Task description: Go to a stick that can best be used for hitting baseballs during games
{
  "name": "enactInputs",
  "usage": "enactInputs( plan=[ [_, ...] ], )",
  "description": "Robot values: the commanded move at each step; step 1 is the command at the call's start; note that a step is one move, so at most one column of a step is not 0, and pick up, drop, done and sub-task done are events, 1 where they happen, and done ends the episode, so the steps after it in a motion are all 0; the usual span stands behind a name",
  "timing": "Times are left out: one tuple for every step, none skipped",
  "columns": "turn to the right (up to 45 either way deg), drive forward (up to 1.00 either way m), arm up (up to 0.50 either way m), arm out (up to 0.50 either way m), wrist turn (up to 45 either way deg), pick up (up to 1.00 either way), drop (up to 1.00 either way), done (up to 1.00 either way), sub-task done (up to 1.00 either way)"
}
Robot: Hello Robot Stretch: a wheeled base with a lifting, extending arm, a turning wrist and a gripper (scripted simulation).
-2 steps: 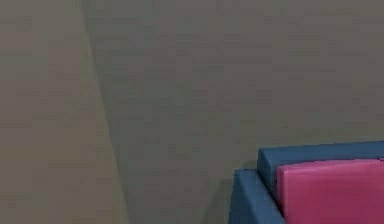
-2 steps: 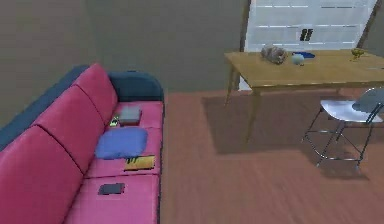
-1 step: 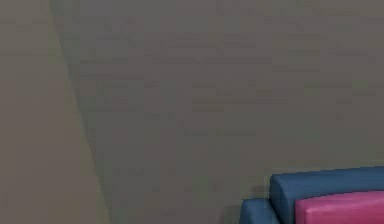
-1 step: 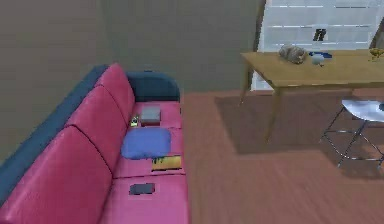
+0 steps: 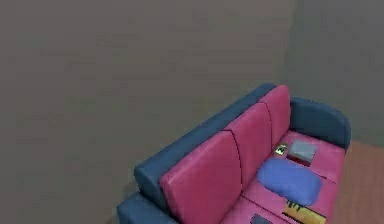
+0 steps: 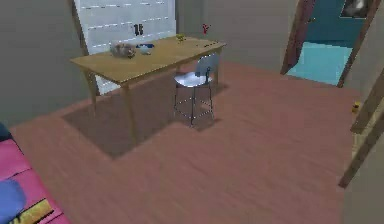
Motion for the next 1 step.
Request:
enactInputs(
  plan=[
    [45.0,0.0,0.0,0.0,0.0,0.0,0.0,0.0,0.0]
  ],
)
